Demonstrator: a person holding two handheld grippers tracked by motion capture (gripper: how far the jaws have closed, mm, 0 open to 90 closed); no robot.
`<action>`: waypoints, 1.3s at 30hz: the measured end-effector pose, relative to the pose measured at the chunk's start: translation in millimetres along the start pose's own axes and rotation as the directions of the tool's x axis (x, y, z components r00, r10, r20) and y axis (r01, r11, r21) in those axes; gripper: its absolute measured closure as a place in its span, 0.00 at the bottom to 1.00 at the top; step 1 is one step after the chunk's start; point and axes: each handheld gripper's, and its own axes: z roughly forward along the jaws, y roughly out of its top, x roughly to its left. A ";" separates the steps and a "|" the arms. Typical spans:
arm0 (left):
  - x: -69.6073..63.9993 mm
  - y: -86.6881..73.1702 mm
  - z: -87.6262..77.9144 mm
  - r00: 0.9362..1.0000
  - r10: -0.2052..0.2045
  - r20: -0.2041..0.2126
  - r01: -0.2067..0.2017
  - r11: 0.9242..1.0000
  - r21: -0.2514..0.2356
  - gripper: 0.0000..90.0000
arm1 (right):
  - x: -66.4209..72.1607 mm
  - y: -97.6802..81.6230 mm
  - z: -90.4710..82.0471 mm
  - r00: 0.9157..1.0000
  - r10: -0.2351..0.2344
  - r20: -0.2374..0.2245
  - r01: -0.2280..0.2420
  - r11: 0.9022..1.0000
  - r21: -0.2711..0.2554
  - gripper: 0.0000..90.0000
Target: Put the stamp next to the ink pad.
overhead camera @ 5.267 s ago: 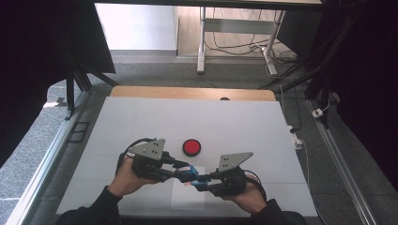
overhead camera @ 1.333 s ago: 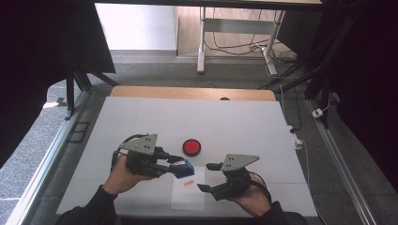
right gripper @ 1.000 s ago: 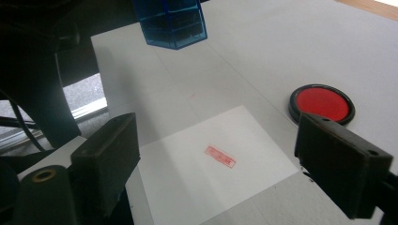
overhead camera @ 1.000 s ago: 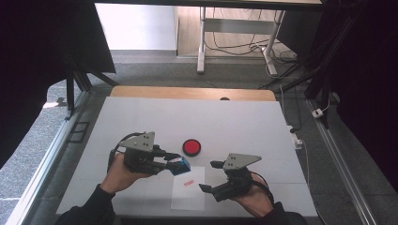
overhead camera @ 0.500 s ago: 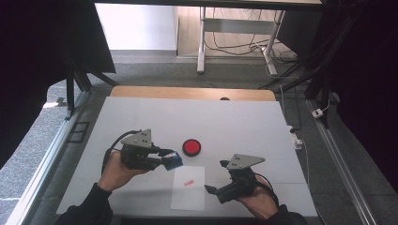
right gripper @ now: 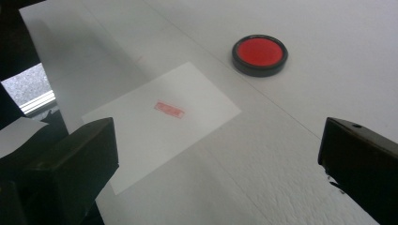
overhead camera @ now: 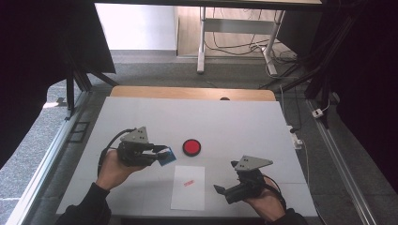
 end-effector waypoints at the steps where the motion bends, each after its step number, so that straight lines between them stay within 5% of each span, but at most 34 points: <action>1: 0.9 -0.8 -0.1 1.000 -0.006 -0.010 0.006 1.000 0.001 0.77 | -1.0 -1.2 -1.2 1.000 0.004 0.007 -0.004 1.000 0.002 0.00; 13: 14.0 -11.6 -0.5 0.994 -0.064 -0.090 0.066 0.998 0.022 0.77 | -10.7 -17.0 -18.5 0.996 0.041 0.081 -0.043 0.999 0.019 0.00; 21: 22.0 -19.4 1.3 0.987 -0.090 -0.131 0.096 0.994 0.041 0.77 | -18.3 -27.6 -30.9 0.986 0.088 0.144 -0.091 0.996 0.017 0.00; 39: 43.1 -41.0 8.0 0.960 -0.173 -0.219 0.190 0.980 0.059 0.77 | -25.4 -39.9 -46.8 0.973 0.134 0.189 -0.140 0.990 0.017 0.00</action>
